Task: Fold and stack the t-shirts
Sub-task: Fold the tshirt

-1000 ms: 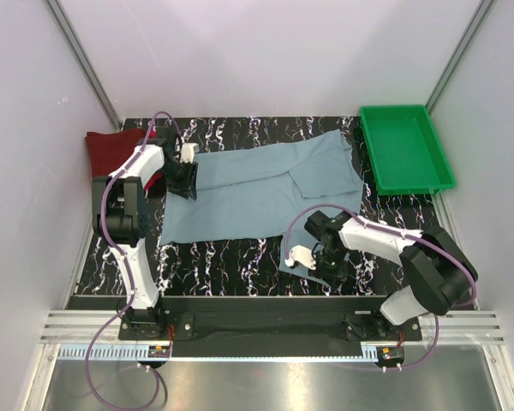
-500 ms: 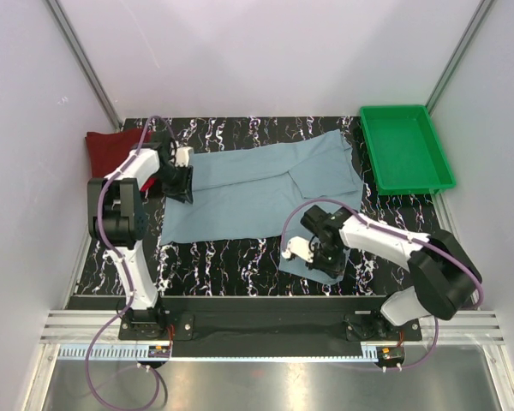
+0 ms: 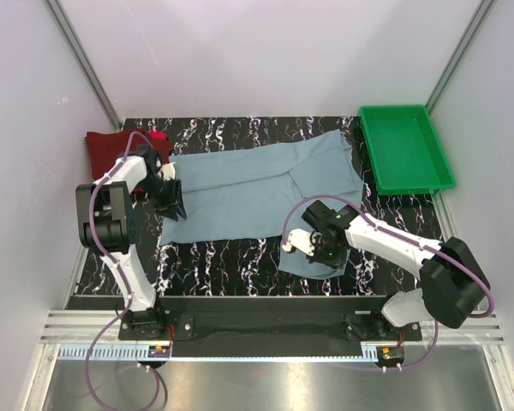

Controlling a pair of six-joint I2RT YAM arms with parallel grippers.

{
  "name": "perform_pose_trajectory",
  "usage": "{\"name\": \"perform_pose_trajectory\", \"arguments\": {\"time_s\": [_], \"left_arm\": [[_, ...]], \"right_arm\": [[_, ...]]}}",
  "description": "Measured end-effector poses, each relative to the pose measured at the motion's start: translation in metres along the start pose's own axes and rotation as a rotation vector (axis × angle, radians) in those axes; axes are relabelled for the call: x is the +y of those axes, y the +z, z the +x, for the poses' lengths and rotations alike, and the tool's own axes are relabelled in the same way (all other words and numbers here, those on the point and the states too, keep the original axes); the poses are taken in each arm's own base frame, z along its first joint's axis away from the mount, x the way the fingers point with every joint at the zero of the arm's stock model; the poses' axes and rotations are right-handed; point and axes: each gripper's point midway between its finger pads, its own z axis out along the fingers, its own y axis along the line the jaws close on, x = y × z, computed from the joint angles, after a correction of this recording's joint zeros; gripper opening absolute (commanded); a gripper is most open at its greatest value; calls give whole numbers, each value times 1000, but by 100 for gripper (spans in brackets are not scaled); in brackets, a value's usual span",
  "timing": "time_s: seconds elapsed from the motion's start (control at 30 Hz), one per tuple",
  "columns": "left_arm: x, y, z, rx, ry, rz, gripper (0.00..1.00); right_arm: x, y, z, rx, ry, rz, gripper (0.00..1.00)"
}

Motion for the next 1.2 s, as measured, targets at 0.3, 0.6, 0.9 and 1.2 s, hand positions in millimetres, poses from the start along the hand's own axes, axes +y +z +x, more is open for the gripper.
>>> {"name": "perform_pose_trajectory", "arguments": {"time_s": [0.3,0.6,0.9,1.2], "left_arm": [[15,-1,13,31,-119,-20,39],[56,-12,57,66,-290,-83,39],[72,-18,61,47,-338,-112,40],[73,-6,65,87,-371,-97,39]], "right_arm": [[-24,-5,-9,-19,5,105,0],[-39,-9,-22,-53,16,142,0],[-44,-8,-28,-64,16,150,0],[-45,-9,-27,-62,20,154,0]]}}
